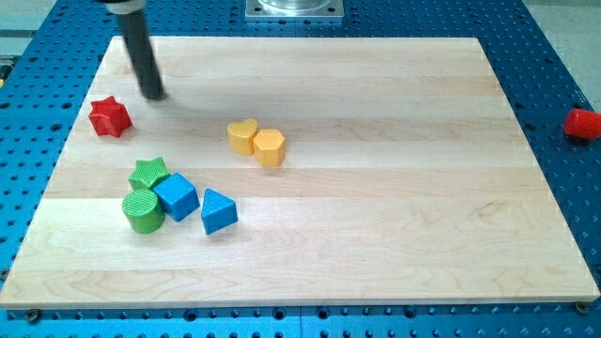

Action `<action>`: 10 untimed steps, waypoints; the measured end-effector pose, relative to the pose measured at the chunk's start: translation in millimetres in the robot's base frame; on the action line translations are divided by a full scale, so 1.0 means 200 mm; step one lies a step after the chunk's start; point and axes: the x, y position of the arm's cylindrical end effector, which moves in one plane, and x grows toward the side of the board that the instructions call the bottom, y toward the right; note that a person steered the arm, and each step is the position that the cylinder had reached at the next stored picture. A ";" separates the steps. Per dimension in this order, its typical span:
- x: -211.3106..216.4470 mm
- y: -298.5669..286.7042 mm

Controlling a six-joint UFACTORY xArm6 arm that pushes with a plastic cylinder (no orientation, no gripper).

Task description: Push the blue blocks at the top right side of the board

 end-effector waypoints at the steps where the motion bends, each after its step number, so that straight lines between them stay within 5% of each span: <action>1: 0.17 -0.06; 5: 0.26 0.31; 6: 0.48 0.42; 10: 0.72 0.20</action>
